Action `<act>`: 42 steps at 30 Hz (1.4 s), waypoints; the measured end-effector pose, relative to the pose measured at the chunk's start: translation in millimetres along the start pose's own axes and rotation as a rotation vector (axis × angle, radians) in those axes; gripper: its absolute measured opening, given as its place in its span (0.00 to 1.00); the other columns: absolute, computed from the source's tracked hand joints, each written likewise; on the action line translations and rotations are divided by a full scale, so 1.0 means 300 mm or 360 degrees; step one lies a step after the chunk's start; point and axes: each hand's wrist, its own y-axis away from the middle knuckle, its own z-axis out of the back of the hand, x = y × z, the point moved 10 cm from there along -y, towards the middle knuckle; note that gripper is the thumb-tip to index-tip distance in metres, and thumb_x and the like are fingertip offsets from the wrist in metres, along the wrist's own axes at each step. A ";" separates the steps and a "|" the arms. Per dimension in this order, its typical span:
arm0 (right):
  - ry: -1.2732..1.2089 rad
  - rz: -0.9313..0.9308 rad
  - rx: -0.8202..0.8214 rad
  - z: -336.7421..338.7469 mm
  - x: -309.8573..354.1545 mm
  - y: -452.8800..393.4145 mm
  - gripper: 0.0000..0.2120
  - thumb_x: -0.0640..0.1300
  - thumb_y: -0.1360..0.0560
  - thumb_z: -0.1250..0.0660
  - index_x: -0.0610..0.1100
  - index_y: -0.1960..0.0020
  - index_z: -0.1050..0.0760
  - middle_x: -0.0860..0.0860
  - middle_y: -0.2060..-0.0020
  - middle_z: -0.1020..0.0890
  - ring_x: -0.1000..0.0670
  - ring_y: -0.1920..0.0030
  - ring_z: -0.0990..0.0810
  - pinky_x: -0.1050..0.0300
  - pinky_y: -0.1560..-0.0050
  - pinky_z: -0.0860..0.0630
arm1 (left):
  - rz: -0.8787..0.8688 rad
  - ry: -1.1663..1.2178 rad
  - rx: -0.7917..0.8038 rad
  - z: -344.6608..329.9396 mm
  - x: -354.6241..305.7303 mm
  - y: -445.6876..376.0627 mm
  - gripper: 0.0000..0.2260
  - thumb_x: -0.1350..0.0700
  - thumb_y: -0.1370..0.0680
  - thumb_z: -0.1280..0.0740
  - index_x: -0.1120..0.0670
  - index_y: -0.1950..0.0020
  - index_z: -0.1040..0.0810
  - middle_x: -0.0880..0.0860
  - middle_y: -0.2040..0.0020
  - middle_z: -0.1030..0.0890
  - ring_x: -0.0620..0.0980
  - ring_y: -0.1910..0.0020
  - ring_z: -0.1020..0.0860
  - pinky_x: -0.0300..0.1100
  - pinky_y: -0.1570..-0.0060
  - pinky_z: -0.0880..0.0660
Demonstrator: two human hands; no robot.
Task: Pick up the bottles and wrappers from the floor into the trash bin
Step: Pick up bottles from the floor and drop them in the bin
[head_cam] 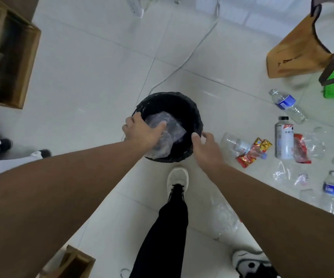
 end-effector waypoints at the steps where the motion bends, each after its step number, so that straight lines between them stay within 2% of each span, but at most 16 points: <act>1: 0.0028 0.0030 -0.0059 0.026 -0.022 0.004 0.29 0.63 0.16 0.43 0.49 0.21 0.33 0.45 0.30 0.22 0.45 0.38 0.23 0.46 0.38 0.26 | -0.0111 0.0048 -0.0048 0.009 -0.008 0.008 0.40 0.33 0.24 0.31 0.51 0.18 0.37 0.55 0.22 0.34 0.59 0.24 0.36 0.60 0.31 0.30; 4: 0.0067 0.0005 -0.0079 0.104 -0.135 0.030 0.28 0.62 0.16 0.42 0.46 0.23 0.30 0.45 0.32 0.21 0.43 0.35 0.21 0.44 0.34 0.25 | -0.0310 0.0049 -0.0027 0.015 -0.019 0.050 0.31 0.39 0.21 0.32 0.50 0.21 0.33 0.54 0.23 0.32 0.56 0.26 0.35 0.57 0.32 0.28; 6: 0.0089 -0.0041 -0.0080 0.180 -0.224 0.049 0.29 0.63 0.16 0.42 0.45 0.23 0.30 0.45 0.31 0.21 0.43 0.33 0.21 0.43 0.31 0.25 | -0.0399 -0.0013 0.0001 0.012 -0.044 0.088 0.31 0.41 0.21 0.31 0.50 0.21 0.33 0.53 0.23 0.32 0.56 0.25 0.35 0.57 0.32 0.29; 11: 0.0017 -0.0136 -0.0237 0.446 -0.445 0.103 0.29 0.62 0.18 0.38 0.45 0.25 0.28 0.43 0.33 0.20 0.42 0.35 0.20 0.46 0.35 0.26 | -0.0554 -0.0114 0.0019 -0.062 -0.182 0.209 0.32 0.43 0.22 0.29 0.52 0.21 0.32 0.55 0.23 0.32 0.60 0.24 0.35 0.58 0.29 0.32; 14: -0.0029 -0.0207 -0.0314 0.598 -0.595 0.145 0.29 0.62 0.19 0.37 0.45 0.25 0.28 0.43 0.33 0.20 0.44 0.39 0.21 0.48 0.41 0.27 | -0.0671 -0.0241 0.0034 -0.173 -0.315 0.315 0.30 0.44 0.23 0.29 0.52 0.23 0.31 0.55 0.25 0.30 0.60 0.25 0.33 0.56 0.29 0.32; 17: -0.0127 -0.0286 -0.0357 0.741 -0.760 0.210 0.31 0.64 0.19 0.36 0.47 0.23 0.29 0.45 0.36 0.19 0.44 0.42 0.19 0.48 0.42 0.24 | -0.0797 -0.0334 0.0098 -0.330 -0.452 0.455 0.30 0.43 0.23 0.28 0.52 0.24 0.30 0.54 0.26 0.30 0.58 0.27 0.32 0.56 0.29 0.31; 21: -0.0341 -0.0413 -0.0405 0.937 -1.019 0.321 0.31 0.64 0.22 0.34 0.47 0.25 0.28 0.45 0.35 0.20 0.42 0.39 0.18 0.44 0.35 0.22 | -0.0945 -0.0462 0.0211 -0.573 -0.638 0.688 0.34 0.42 0.25 0.28 0.49 0.21 0.33 0.52 0.24 0.32 0.58 0.24 0.35 0.58 0.29 0.32; 23: -0.0388 -0.0451 -0.0421 0.993 -1.108 0.355 0.29 0.64 0.22 0.34 0.47 0.28 0.26 0.44 0.36 0.19 0.41 0.40 0.18 0.43 0.35 0.22 | -0.1003 -0.0512 0.0277 -0.653 -0.695 0.762 0.35 0.40 0.26 0.30 0.48 0.21 0.33 0.51 0.23 0.32 0.57 0.24 0.35 0.58 0.29 0.31; 25: -0.0432 -0.0518 -0.0455 1.066 -1.226 0.405 0.28 0.63 0.22 0.34 0.47 0.29 0.26 0.42 0.38 0.18 0.41 0.43 0.18 0.46 0.40 0.22 | -0.1074 -0.0625 0.0307 -0.741 -0.744 0.847 0.36 0.38 0.27 0.32 0.47 0.21 0.33 0.51 0.24 0.31 0.57 0.25 0.33 0.59 0.30 0.29; 27: -0.0502 -0.0577 -0.0477 1.120 -1.343 0.451 0.29 0.63 0.22 0.34 0.47 0.27 0.27 0.42 0.35 0.20 0.44 0.46 0.20 0.50 0.46 0.26 | -0.1125 -0.0729 0.0308 -0.808 -0.770 0.921 0.37 0.38 0.29 0.33 0.49 0.22 0.33 0.52 0.25 0.30 0.59 0.26 0.31 0.60 0.31 0.29; 30: -0.0584 -0.0642 -0.0480 1.169 -1.486 0.502 0.30 0.63 0.21 0.34 0.47 0.25 0.29 0.43 0.33 0.22 0.51 0.54 0.23 0.54 0.54 0.29 | -0.1080 -0.0782 0.0332 -0.873 -0.770 0.995 0.37 0.41 0.28 0.30 0.51 0.21 0.33 0.54 0.24 0.30 0.61 0.25 0.32 0.59 0.28 0.31; 31: -0.0608 -0.0662 -0.0466 1.175 -1.521 0.516 0.30 0.63 0.21 0.33 0.47 0.25 0.29 0.43 0.33 0.23 0.51 0.54 0.23 0.54 0.54 0.28 | -0.1079 -0.0813 0.0340 -0.890 -0.769 1.014 0.37 0.42 0.28 0.29 0.51 0.21 0.33 0.55 0.24 0.30 0.61 0.24 0.32 0.59 0.28 0.31; 34: -0.0716 -0.0729 -0.0417 1.158 -1.606 0.543 0.32 0.63 0.21 0.32 0.47 0.24 0.31 0.43 0.32 0.23 0.43 0.42 0.22 0.48 0.40 0.24 | -0.1143 -0.0940 0.0337 -0.933 -0.774 1.043 0.36 0.45 0.27 0.27 0.51 0.21 0.33 0.56 0.25 0.29 0.62 0.26 0.32 0.59 0.29 0.31; 36: -0.0811 -0.0776 -0.0408 1.126 -1.640 0.533 0.33 0.63 0.21 0.31 0.46 0.24 0.31 0.43 0.33 0.22 0.42 0.40 0.22 0.46 0.38 0.23 | -0.1142 -0.0993 0.0342 -0.970 -0.789 1.025 0.36 0.45 0.27 0.28 0.50 0.21 0.33 0.55 0.25 0.29 0.61 0.26 0.32 0.60 0.30 0.30; 40: -0.0970 -0.0933 -0.0463 0.993 -1.720 0.431 0.33 0.62 0.23 0.28 0.46 0.26 0.31 0.45 0.41 0.20 0.46 0.48 0.20 0.43 0.40 0.19 | -0.1195 -0.1109 0.0355 -1.124 -0.833 0.905 0.35 0.47 0.27 0.27 0.50 0.22 0.33 0.55 0.27 0.28 0.61 0.30 0.30 0.57 0.37 0.28; 42: -0.1092 -0.1048 -0.0497 0.888 -1.779 0.334 0.36 0.60 0.25 0.26 0.46 0.24 0.33 0.46 0.41 0.23 0.49 0.52 0.21 0.43 0.42 0.19 | -0.1274 -0.1190 0.0364 -1.227 -0.863 0.803 0.35 0.47 0.27 0.26 0.49 0.22 0.34 0.54 0.27 0.29 0.61 0.30 0.29 0.58 0.40 0.27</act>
